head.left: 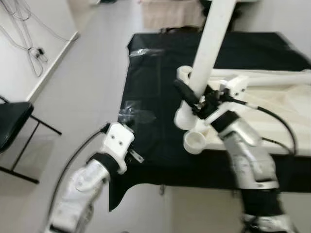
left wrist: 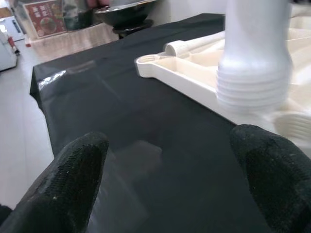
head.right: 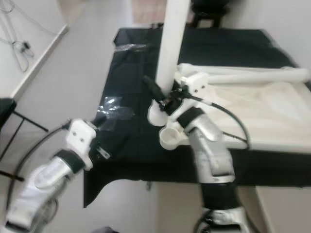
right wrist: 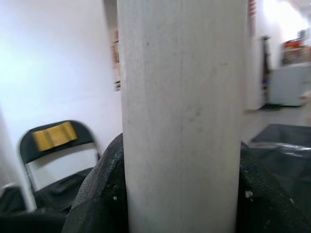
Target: Building children table
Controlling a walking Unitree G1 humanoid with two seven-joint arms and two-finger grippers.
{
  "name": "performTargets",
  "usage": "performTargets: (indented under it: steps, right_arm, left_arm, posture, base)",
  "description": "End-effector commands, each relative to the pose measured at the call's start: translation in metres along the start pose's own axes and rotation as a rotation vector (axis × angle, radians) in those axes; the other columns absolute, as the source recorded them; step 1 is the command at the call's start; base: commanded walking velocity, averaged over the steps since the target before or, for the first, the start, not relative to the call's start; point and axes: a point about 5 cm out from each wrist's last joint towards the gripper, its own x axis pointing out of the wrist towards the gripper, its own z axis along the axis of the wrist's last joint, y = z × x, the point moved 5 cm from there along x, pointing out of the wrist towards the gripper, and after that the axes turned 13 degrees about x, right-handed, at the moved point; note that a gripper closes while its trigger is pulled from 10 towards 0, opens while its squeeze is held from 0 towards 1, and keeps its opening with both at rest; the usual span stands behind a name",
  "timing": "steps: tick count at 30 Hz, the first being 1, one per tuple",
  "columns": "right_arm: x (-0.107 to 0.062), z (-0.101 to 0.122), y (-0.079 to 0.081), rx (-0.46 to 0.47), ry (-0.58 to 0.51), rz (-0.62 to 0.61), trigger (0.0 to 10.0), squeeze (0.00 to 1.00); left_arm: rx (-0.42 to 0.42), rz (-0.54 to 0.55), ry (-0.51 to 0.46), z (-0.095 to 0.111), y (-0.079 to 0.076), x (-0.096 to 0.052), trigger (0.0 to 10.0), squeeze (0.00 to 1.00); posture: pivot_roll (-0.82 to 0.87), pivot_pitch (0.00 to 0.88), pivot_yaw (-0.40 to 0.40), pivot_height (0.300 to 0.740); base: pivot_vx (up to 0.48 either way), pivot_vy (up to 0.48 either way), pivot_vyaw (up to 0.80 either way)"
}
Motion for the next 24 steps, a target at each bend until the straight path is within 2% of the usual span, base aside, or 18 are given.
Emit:
performTargets:
  steps: [1,3,5,7,10,11,13,15,17,18,19,20,21,24]
  right_arm:
    - [-0.006,0.011,-0.003,-0.024,-0.028,-0.005,10.0,0.00]
    - [-0.005,0.011,-0.002,-0.025,-0.028,-0.001,10.0,0.00]
    - [-0.005,0.011,-0.002,-0.041,-0.022,0.016,10.0,0.00]
    - [-0.004,0.012,-0.003,-0.052,-0.020,0.022,10.0,0.00]
    - [-0.003,0.016,-0.007,-0.081,-0.020,0.019,10.0,0.00]
    - [-0.003,0.016,-0.007,-0.081,-0.020,0.019,10.0,0.00]
    - [-0.003,0.018,-0.010,-0.100,-0.017,0.016,10.0,0.00]
    - [-0.002,0.019,-0.012,-0.127,-0.005,0.017,10.0,0.00]
    - [-0.002,0.019,-0.012,-0.133,-0.002,0.017,10.0,0.00]
    - [-0.001,0.018,-0.013,-0.165,0.015,0.018,10.0,0.00]
    - [-0.001,0.018,-0.013,-0.165,0.015,0.018,10.0,0.00]
    - [0.001,0.014,-0.010,-0.229,0.050,0.035,10.0,0.00]
    - [0.002,0.013,-0.008,-0.247,0.059,0.048,10.0,0.00]
    - [0.003,0.012,-0.003,-0.257,0.063,0.068,10.0,0.00]
  left_arm:
    - [-0.009,-0.050,-0.024,0.007,-0.010,0.001,10.0,0.00]
    - [-0.010,-0.065,-0.033,0.010,-0.012,0.001,10.0,0.00]
    - [-0.028,-0.162,-0.107,0.031,-0.019,0.002,10.0,0.00]
    - [-0.050,-0.199,-0.171,0.049,-0.015,0.002,10.0,0.00]
    - [-0.111,-0.260,-0.299,0.083,0.000,-0.004,10.0,0.00]
    - [-0.111,-0.260,-0.299,0.083,0.000,-0.004,10.0,0.00]
    - [-0.115,-0.300,-0.379,0.105,0.009,-0.009,10.0,0.00]
    - [-0.097,-0.306,-0.445,0.124,0.021,-0.010,10.0,0.00]
    - [-0.093,-0.306,-0.458,0.128,0.023,-0.011,10.0,0.00]
    - [-0.068,-0.285,-0.485,0.137,0.033,-0.008,10.0,0.00]
    - [-0.068,-0.285,-0.485,0.137,0.033,-0.008,10.0,0.00]
    - [0.041,-0.205,-0.512,0.154,0.055,0.003,10.0,0.00]
    - [0.072,-0.175,-0.515,0.160,0.064,0.007,10.0,0.00]
    - [0.073,-0.158,-0.509,0.163,0.071,0.011,10.0,0.00]
  posture:
    - [0.09,0.145,-0.025,0.740]
    - [0.09,0.145,-0.025,0.740]
    - [0.10,0.146,-0.023,0.740]
    - [0.10,0.148,-0.022,0.740]
    - [0.10,0.149,-0.023,0.740]
    - [0.10,0.149,-0.023,0.740]
    - [0.10,0.150,-0.026,0.740]
    - [0.10,0.150,-0.028,0.740]
    - [0.10,0.150,-0.028,0.740]
    - [0.10,0.149,-0.027,0.740]
    - [0.10,0.149,-0.027,0.740]
    - [0.10,0.147,-0.024,0.740]
    - [0.09,0.147,-0.023,0.740]
    - [0.09,0.146,-0.022,0.740]
  base:
    - [0.368,0.000,0.00]
    - [0.368,0.000,0.00]
    - [0.000,0.000,0.00]
    - [0.000,0.000,0.00]
    - [0.000,0.000,0.00]
    - [0.000,0.000,0.00]
    - [0.000,0.000,0.00]
    - [0.000,0.000,0.00]
    - [0.000,0.000,0.00]
    - [0.000,0.000,0.00]
    - [0.000,0.000,0.00]
    - [0.000,0.000,0.00]
    - [0.000,0.000,0.00]
    - [0.000,0.000,0.00]
